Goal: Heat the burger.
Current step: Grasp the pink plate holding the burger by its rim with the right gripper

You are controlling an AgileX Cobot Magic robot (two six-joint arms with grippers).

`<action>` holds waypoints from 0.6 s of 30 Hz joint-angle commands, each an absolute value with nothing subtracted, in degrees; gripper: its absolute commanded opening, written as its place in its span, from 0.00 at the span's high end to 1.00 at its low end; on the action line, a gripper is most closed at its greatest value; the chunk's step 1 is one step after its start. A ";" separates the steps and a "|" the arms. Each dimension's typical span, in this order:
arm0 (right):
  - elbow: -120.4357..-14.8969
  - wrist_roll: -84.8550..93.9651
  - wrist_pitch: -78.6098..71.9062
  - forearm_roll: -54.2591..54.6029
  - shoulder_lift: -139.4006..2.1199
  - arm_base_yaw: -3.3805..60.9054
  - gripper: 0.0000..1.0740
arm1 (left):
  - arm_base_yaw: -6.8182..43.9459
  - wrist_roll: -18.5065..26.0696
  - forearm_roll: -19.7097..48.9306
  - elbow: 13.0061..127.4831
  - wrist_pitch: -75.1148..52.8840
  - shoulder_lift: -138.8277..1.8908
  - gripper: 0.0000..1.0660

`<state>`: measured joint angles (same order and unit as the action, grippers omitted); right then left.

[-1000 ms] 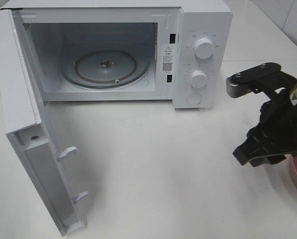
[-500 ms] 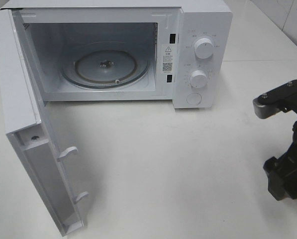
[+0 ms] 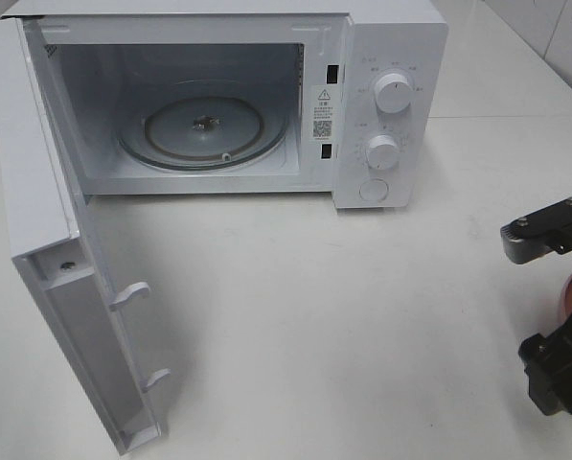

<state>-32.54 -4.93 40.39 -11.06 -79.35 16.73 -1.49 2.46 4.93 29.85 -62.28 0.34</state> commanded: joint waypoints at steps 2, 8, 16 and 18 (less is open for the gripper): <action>-32.20 -4.98 37.76 -11.57 -79.58 13.58 0.11 | -1.09 2.46 4.93 29.68 -61.48 1.38 0.06; -32.20 -4.41 36.90 -11.52 -79.58 11.40 0.12 | -1.09 2.46 4.93 29.68 -61.48 1.38 0.06; -30.48 -4.18 34.49 -11.34 -81.47 10.71 0.13 | -1.09 2.46 4.93 29.68 -61.48 1.38 0.06; -30.48 -4.41 32.49 -11.34 -85.43 10.71 0.14 | -1.09 2.46 4.93 29.68 -61.48 1.38 0.06</action>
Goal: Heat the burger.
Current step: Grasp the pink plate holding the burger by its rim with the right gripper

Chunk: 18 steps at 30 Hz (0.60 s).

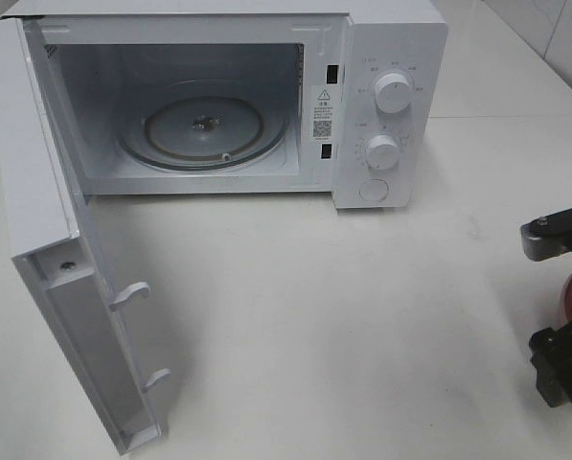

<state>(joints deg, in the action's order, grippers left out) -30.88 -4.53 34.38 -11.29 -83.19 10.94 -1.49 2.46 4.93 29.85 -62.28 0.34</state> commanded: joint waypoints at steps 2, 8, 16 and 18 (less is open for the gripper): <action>-30.48 -4.70 31.91 -11.63 -86.34 10.71 0.14 | -1.09 2.46 4.93 29.68 -61.48 1.38 0.06; -30.48 -7.33 28.42 -14.67 -91.33 10.71 0.15 | -1.09 2.46 4.93 29.68 -61.48 1.38 0.06; -30.48 -7.39 26.36 -15.13 -94.88 10.71 0.17 | -1.09 2.46 4.93 29.68 -61.48 1.38 0.06; -30.48 -7.39 26.07 -15.13 -94.94 10.71 0.18 | -1.09 2.46 4.93 29.68 -61.48 1.38 0.06</action>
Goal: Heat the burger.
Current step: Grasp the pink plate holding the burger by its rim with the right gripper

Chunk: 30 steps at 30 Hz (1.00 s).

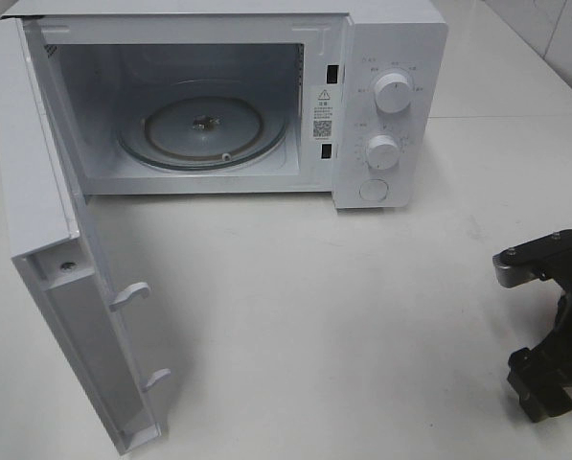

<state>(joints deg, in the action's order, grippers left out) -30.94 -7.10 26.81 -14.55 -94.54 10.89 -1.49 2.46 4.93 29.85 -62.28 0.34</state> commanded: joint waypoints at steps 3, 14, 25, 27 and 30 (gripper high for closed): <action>-30.48 -7.22 26.18 -15.36 -94.94 10.71 0.23 | -1.09 2.46 4.93 29.68 -61.48 1.38 0.06; -30.48 -7.91 26.64 -15.13 -94.94 10.71 0.79 | -1.09 2.46 4.93 29.68 -61.48 1.38 0.06; -30.48 -9.57 23.61 -17.48 -94.94 10.77 1.00 | -1.09 2.46 4.93 29.68 -61.48 1.38 0.06; -30.48 -10.43 23.49 -17.82 -94.94 10.89 1.00 | -1.09 2.46 4.93 29.68 -61.48 1.38 0.06; -31.00 -13.24 24.06 -19.31 -94.94 11.00 1.00 | -1.09 2.46 4.93 29.68 -61.48 1.38 0.06</action>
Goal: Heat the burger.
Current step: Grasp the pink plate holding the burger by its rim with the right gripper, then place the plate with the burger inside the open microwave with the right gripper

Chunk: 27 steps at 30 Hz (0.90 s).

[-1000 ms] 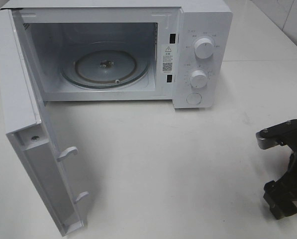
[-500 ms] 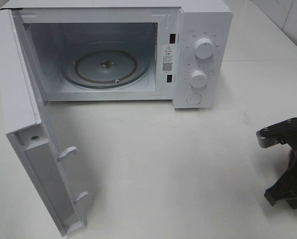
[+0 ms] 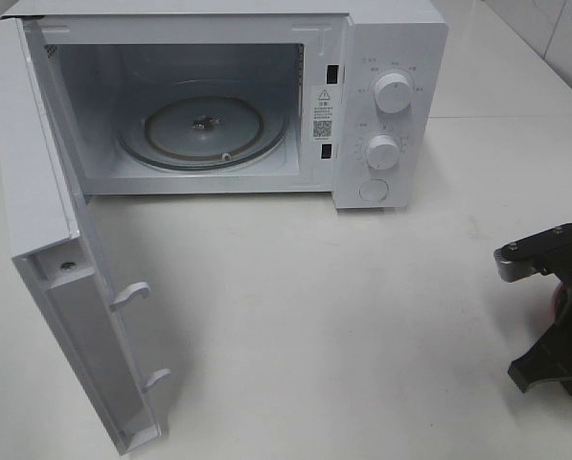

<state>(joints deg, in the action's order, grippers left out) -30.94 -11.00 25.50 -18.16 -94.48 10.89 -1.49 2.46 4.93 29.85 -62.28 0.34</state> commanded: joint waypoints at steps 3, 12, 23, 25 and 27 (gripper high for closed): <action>-31.17 -15.07 25.38 -20.86 -94.94 11.00 1.00 | -1.09 2.46 4.93 29.68 -61.48 1.38 0.06; -32.66 -24.18 30.60 -27.50 -94.71 14.50 1.00 | -1.09 2.46 4.93 29.68 -61.48 1.38 0.06; -32.95 -35.64 37.07 -37.07 -92.30 21.89 1.00 | -1.09 2.46 4.93 29.68 -61.48 1.38 0.06; -32.95 -36.44 37.47 -37.76 -91.73 22.35 1.00 | -1.09 2.46 4.93 29.68 -61.48 1.38 0.06; -32.95 -37.18 38.90 -38.50 -90.64 23.09 1.00 | -1.09 2.46 4.93 29.68 -61.48 1.38 0.06</action>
